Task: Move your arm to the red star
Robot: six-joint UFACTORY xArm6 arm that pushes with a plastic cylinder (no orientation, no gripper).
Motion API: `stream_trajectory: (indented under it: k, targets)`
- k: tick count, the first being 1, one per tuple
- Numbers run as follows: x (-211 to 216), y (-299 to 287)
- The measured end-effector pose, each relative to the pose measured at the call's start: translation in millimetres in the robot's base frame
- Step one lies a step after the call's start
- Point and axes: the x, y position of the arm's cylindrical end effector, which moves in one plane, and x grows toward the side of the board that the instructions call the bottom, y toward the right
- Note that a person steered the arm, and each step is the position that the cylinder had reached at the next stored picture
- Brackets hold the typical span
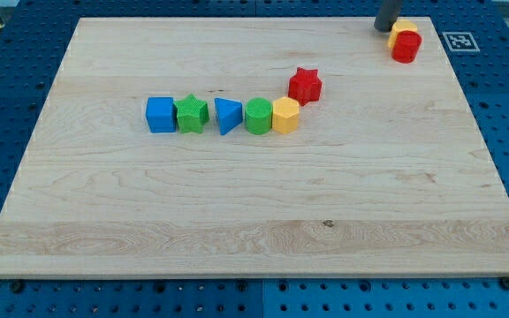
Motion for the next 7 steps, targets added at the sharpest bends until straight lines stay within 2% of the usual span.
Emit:
stream_trajectory:
  k: [2, 5, 6, 7]
  targets:
    - [18.0, -68.3]
    - [77.4, -81.6]
    - [84.3, -81.8]
    - [31.3, -128.0]
